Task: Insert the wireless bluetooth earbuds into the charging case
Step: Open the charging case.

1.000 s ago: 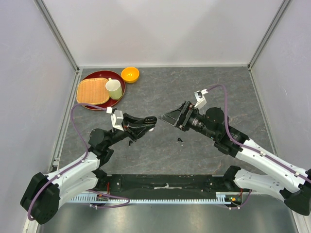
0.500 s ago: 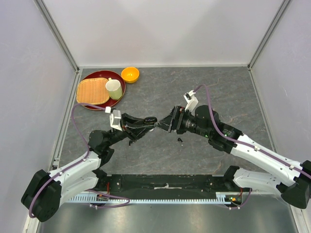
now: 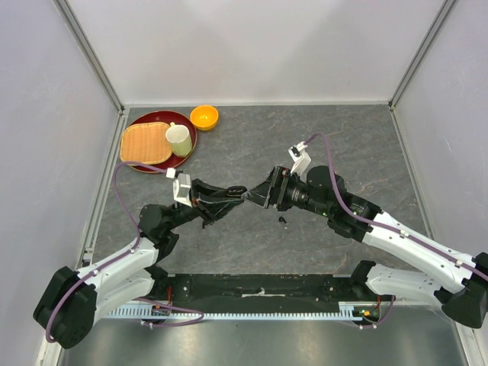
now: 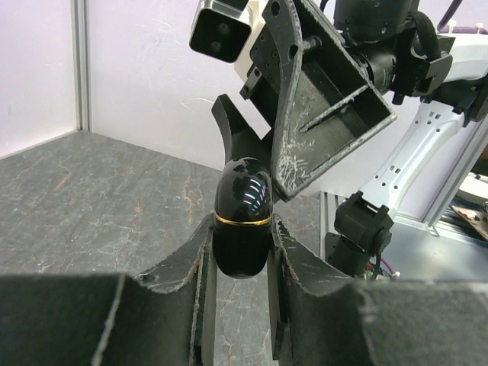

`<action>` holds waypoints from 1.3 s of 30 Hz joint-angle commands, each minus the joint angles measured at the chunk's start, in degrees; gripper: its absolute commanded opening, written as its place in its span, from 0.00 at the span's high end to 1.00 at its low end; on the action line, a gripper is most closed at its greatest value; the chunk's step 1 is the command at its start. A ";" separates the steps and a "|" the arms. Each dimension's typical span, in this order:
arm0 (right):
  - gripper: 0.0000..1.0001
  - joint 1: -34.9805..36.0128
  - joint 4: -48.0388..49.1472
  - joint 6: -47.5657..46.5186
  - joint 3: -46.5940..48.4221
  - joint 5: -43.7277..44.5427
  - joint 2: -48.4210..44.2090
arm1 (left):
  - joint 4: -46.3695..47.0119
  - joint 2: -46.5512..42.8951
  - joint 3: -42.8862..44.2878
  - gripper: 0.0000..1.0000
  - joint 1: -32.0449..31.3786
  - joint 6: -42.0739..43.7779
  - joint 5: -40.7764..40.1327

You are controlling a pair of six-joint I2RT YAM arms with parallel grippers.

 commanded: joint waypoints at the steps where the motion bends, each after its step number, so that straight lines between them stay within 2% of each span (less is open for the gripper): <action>1: 0.16 0.15 4.84 1.18 -0.09 1.05 -1.83 | 1.06 -0.39 -0.26 0.98 0.01 -0.60 3.71; 10: 0.15 0.06 5.46 3.38 -1.93 1.67 -1.92 | -3.86 -3.11 -0.35 0.98 0.01 1.68 3.45; 15: 0.15 0.15 10.47 1.01 -2.29 -4.64 -2.53 | -4.83 -3.73 -0.61 0.98 0.01 1.77 2.40; 24: 0.15 0.15 8.89 -0.75 -1.32 -8.97 -0.61 | -4.22 -3.73 -0.52 0.98 0.01 1.42 0.37; 39: 0.16 0.33 5.90 -0.76 -1.23 -4.66 0.28 | -0.53 -3.12 -0.61 0.98 -0.08 0.10 5.03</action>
